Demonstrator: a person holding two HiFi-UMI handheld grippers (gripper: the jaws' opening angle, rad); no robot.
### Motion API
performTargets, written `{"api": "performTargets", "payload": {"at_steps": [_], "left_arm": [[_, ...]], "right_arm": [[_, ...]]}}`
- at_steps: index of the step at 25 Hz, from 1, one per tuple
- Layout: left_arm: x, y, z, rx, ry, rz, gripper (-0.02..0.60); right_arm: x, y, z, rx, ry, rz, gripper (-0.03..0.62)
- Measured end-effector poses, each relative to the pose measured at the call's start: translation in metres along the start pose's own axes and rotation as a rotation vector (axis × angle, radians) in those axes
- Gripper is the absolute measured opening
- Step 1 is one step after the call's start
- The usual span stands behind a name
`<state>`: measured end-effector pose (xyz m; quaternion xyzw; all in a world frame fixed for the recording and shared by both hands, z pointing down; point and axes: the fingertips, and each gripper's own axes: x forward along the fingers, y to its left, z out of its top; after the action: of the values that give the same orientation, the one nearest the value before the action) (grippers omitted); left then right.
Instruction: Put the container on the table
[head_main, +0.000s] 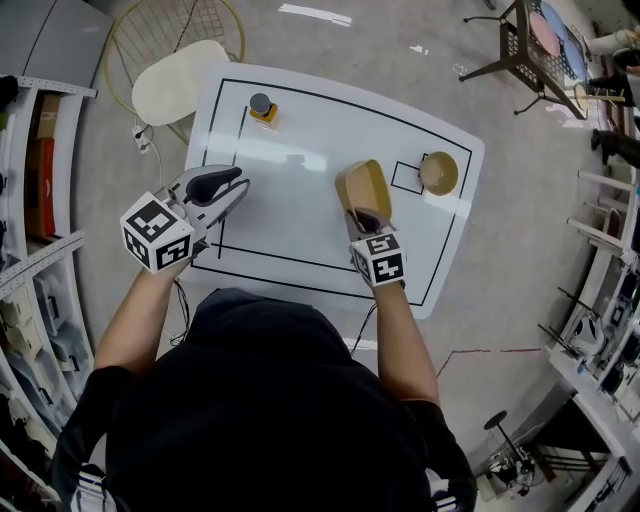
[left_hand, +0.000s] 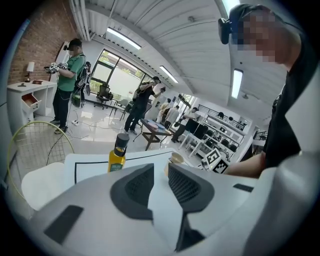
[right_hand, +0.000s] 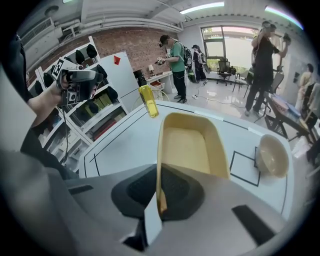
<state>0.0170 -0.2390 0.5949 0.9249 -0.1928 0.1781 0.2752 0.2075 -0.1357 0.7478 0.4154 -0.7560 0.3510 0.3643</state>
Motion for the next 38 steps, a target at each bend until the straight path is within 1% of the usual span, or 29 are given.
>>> {"api": "performTargets", "payload": {"at_steps": [18, 27, 38], "left_arm": [[0.002, 0.015, -0.009, -0.022, 0.015, 0.01, 0.094], [0.001, 0.02, -0.008, -0.036, 0.004, 0.007, 0.094], [0.0, 0.022, -0.012, -0.05, 0.005, 0.006, 0.094]], "right_arm": [[0.037, 0.01, -0.004, -0.043, 0.058, 0.033, 0.011], [0.05, 0.012, -0.008, -0.041, 0.088, 0.047, 0.011], [0.057, 0.009, -0.009, -0.048, 0.103, 0.036, 0.011]]}}
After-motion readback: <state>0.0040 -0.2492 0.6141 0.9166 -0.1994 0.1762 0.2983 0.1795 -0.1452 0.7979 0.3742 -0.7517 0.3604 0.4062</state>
